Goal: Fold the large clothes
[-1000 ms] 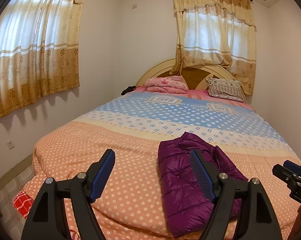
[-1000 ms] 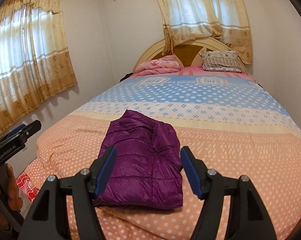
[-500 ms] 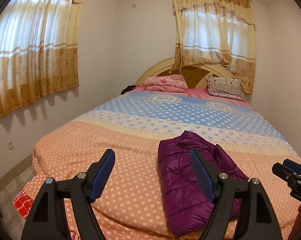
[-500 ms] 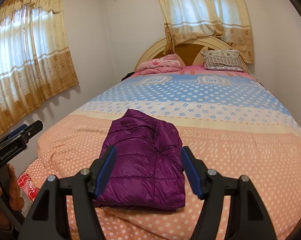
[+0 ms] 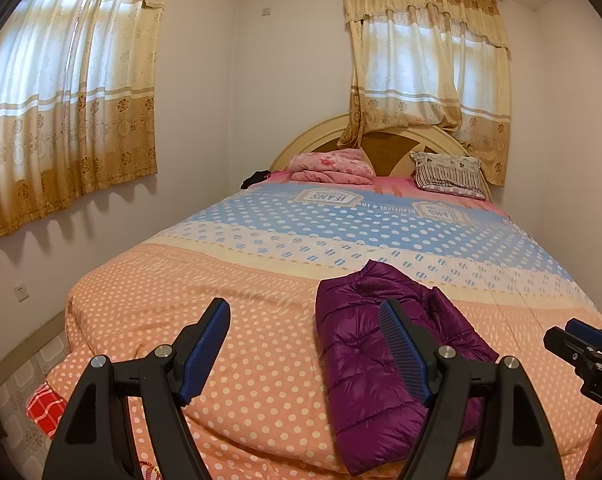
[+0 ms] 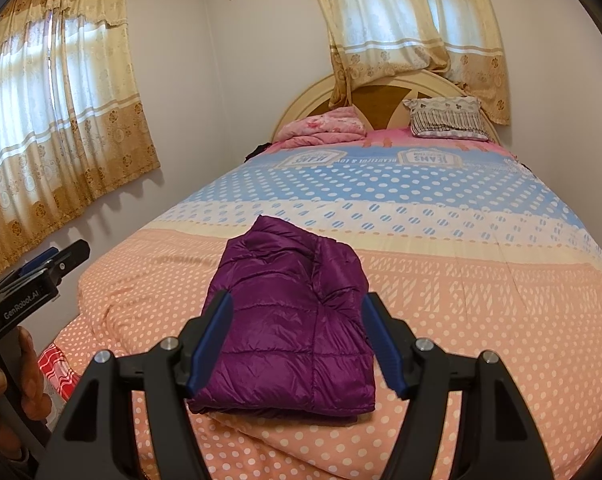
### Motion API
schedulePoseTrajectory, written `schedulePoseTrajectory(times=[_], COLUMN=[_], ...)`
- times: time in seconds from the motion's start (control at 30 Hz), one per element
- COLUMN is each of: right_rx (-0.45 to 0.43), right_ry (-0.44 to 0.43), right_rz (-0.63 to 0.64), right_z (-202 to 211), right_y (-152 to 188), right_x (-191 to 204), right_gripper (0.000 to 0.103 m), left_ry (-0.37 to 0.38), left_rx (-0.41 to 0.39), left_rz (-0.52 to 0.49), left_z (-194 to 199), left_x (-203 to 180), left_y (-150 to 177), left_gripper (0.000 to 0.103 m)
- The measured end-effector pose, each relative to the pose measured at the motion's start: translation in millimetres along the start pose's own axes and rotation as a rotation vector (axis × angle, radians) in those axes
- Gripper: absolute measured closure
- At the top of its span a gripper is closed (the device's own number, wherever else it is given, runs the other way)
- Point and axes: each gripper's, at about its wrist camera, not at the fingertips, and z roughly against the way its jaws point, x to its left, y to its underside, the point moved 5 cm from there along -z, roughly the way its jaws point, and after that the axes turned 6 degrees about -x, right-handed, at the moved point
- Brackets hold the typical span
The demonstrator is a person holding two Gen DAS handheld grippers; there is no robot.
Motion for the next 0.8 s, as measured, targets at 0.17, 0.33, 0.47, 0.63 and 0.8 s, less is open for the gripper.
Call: schedulePoseTrajectory(times=[0.17,0.33,0.47,0.63,0.8], right_rx=[0.001,0.001,0.002,0.002,0.003], right_ry=[-0.001,0.0,-0.001,-0.001,-0.003], right_rz=[-0.004,-0.006,-0.008,-0.008,-0.008], right_z=[-0.1,-0.2,-0.4,-0.2,-0.5], right_y=[0.8,1.6,1.9,1.9,2.4], right_x=[-0.4,0.2,0.4,-0.1,0.4], right_gripper=[0.033,0.033,0.033,0.033,0.033], left_ry=[0.0,0.002,0.003,0.015,0.026], left_rx=[0.002,0.005,0.006,0.019,0.031], left_rz=[-0.003,-0.006,-0.006,0.0,-0.006], left_z=[-0.4,-1.3,-2.1,-4.2,-7.1], left_x=[0.6,1.4,1.7,1.4,1.8], left_y=[-0.1,0.1,0.5,1.6,3.3], left_gripper=[0.026,0.026,0.026,0.026,0.026])
